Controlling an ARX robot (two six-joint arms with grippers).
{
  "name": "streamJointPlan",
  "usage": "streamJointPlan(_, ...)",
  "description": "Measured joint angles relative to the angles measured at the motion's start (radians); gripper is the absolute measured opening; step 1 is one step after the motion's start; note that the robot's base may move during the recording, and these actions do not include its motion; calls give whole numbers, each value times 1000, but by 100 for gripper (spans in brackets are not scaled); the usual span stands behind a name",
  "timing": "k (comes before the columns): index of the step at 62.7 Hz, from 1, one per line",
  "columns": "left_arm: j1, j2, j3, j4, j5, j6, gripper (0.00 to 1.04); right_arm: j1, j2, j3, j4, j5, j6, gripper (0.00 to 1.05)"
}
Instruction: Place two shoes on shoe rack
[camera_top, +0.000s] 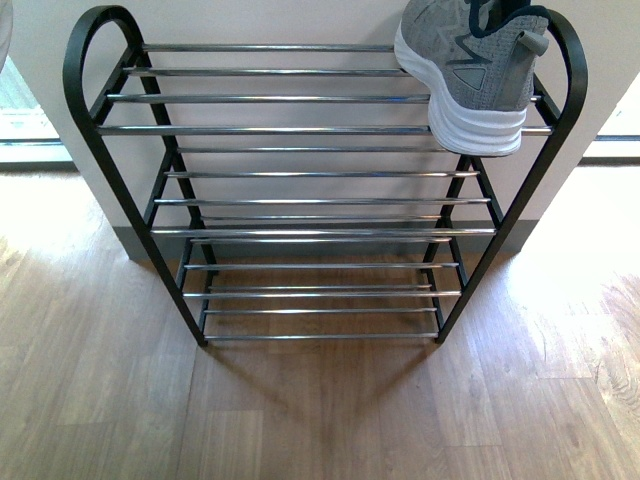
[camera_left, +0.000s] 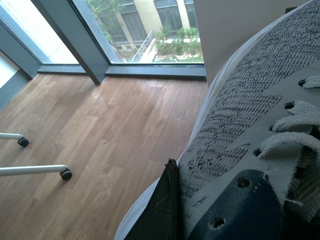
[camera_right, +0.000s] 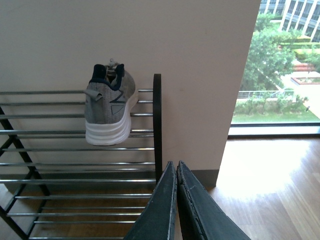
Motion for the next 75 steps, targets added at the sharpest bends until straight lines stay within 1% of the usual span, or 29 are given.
streamJointPlan(5,0,0,0,0,-1,0,1,0,-54,0,-26,0,0,1)
streamJointPlan(17,0,0,0,0,-1,0,1,0,-59,0,-29,0,0,1)
streamJointPlan(19,0,0,0,0,-1,0,1,0,-59,0,-29,0,-1,3)
streamJointPlan(41,2,0,0,0,-10,0,1,0,-60,0,-29,-4,0,61)
streamJointPlan(43,2,0,0,0,-14,0,1,0,-60,0,-29,-4,0,68)
streamJointPlan(49,1,0,0,-1,-8,-2,1,0,-60,0,-29,-2,0,84)
streamJointPlan(51,-10,25,18,-58,-48,-49,1,0,-61,0,-29,3,0,89)
streamJointPlan(52,-22,52,46,-126,-97,-108,1,0,-61,0,-29,3,0,91)
streamJointPlan(53,-27,70,63,-163,-124,-121,1,0,-61,0,-31,4,0,94)
streamJointPlan(54,-34,106,95,-218,-161,-195,1,0,-61,0,-31,5,0,96)
streamJointPlan(56,-37,167,144,-259,-190,-278,1,0,-61,0,-31,5,0,97)
streamJointPlan(57,-36,188,160,-261,-193,-291,1,0,-61,0,-31,3,0,96)
streamJointPlan(58,-34,230,192,-254,-193,-353,1,0,-61,0,-31,3,0,96)
streamJointPlan(63,-3,389,307,-167,-135,-437,1,0,-61,0,-31,3,0,95)
streamJointPlan(67,18,528,431,-101,-35,-480,1,0,-61,0,-31,2,0,96)
streamJointPlan(70,31,641,549,-99,67,-510,1,0,-61,0,-31,2,0,96)
streamJointPlan(75,36,774,683,-113,143,-525,1,0,-61,0,-31,2,0,96)
